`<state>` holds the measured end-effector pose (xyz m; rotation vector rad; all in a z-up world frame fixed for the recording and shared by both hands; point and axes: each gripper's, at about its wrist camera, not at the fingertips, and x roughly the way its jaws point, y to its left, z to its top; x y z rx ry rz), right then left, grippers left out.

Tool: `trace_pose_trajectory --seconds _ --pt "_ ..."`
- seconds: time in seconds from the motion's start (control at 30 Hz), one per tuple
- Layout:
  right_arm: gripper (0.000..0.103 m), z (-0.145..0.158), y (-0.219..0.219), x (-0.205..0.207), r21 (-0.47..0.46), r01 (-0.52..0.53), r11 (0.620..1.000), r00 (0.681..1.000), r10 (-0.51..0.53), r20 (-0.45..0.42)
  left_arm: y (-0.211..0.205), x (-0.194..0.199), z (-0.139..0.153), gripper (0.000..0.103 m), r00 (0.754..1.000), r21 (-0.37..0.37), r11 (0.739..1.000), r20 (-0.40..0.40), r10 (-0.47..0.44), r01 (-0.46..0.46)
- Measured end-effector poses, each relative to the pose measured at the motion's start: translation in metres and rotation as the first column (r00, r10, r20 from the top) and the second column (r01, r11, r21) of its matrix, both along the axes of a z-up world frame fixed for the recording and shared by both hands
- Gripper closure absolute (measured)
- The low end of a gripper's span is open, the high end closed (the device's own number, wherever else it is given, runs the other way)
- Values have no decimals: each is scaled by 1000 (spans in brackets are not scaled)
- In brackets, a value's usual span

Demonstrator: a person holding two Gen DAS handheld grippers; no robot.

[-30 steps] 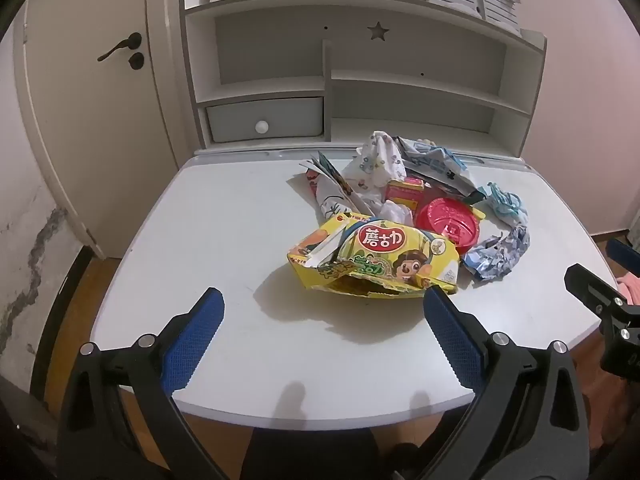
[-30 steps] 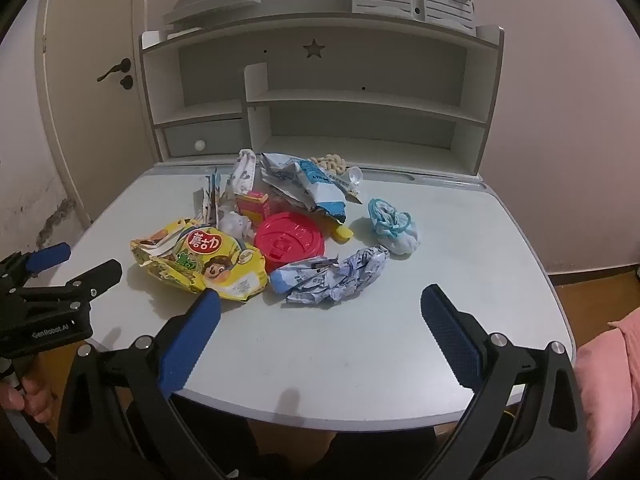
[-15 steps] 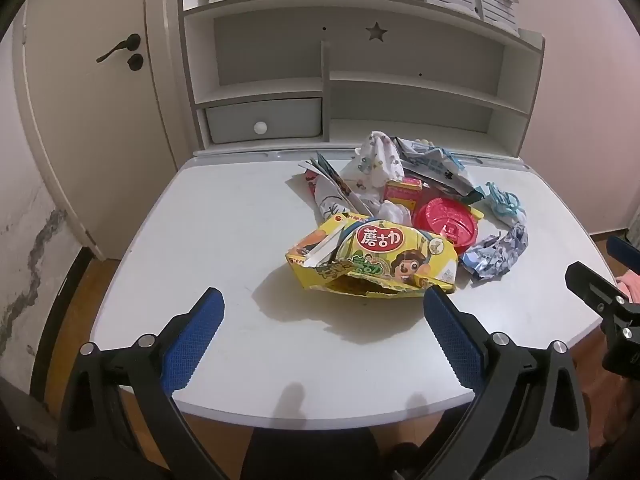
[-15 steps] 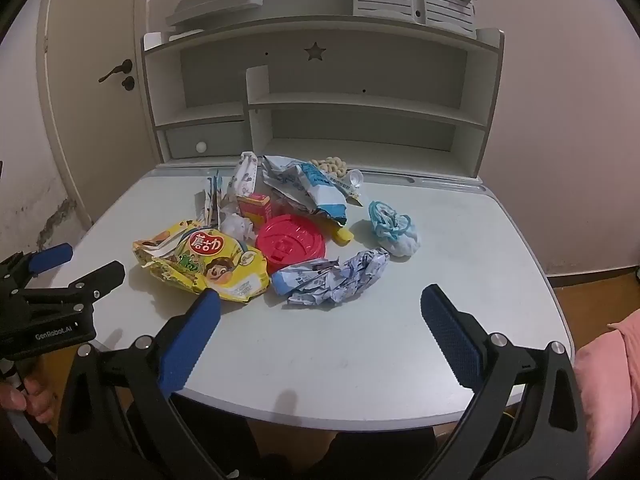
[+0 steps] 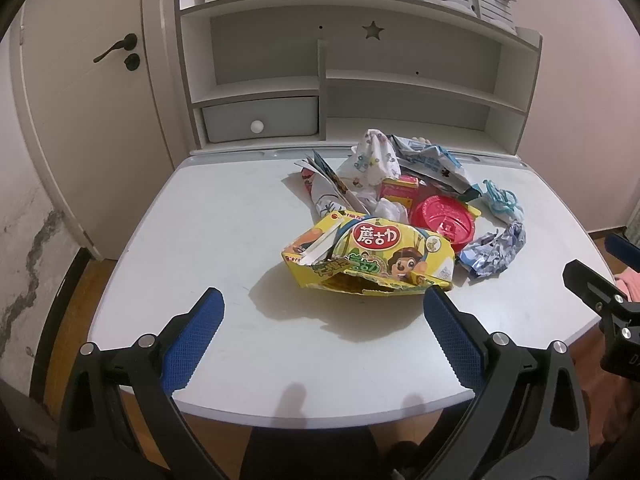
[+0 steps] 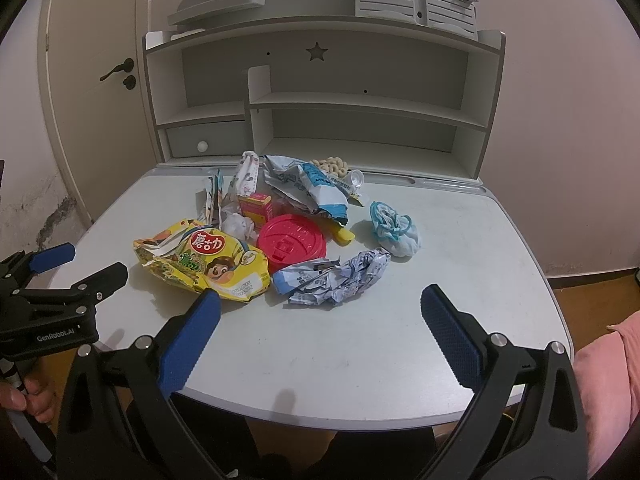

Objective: Collect trash

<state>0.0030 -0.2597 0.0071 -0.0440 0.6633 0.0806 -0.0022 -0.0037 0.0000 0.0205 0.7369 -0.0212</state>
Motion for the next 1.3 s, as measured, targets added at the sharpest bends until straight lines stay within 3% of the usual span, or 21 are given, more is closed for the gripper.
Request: trace_pose_trajectory --seconds 1.3 --pt "6 -3 1 0 -4 3 1000 1000 -3 -8 1 5 -8 6 1000 -13 1000 -25 -10 9"
